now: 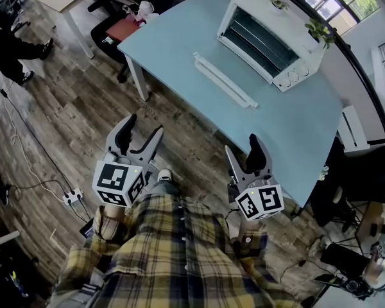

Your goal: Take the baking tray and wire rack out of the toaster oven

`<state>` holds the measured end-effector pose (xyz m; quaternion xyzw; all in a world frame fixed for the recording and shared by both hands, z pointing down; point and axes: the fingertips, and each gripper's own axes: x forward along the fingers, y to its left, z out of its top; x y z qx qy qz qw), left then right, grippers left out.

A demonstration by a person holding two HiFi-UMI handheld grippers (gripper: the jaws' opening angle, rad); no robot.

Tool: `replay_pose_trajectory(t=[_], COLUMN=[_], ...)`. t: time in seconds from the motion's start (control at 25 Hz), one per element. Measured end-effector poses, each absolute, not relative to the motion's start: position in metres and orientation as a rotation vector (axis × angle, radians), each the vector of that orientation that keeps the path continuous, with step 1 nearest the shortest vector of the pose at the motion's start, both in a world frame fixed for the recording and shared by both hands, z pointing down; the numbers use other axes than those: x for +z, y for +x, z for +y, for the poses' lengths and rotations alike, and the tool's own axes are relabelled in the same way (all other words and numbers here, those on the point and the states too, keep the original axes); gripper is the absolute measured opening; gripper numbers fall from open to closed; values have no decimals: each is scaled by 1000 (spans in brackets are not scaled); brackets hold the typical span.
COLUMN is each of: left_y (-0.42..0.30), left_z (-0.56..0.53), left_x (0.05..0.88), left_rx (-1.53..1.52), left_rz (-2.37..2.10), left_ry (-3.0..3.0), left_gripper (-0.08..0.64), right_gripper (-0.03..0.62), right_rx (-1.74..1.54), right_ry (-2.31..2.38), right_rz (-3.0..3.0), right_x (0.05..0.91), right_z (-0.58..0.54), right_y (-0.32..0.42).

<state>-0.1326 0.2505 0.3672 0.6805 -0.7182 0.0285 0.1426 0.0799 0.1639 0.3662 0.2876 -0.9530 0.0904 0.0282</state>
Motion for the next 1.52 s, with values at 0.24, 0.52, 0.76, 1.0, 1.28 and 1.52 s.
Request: replay_pose_trajectory(t=[0.24,0.52,0.76,1.0,1.28,1.52], left_y=[-168,-188,-195,-200,-202,-181], left_z=[237,223,194,142,43,-48], left_x=[375,390,394,397,382,364], left_rx=[96,73,77,107,100,82], left_rz=[-2003,-1952,-1945,-1909,-1838,-1756], left_ry=[1989,1989,2005,2047,2131,2227], left_gripper=[314,316,324,330,328,327], right_gripper=[339,339,347,347,347,345], right_rx=[350,412,441,488,527,533], right_ry=[979,1074,1109,1163,1268,1367], right_rz=[-2899,-2841,-2824,-2823,-2819,-2798], right_x=[372,382,391,400,395,385], right_z=[149,137,112,57,-27,-96], right_y=[56,50,48,42,41,59])
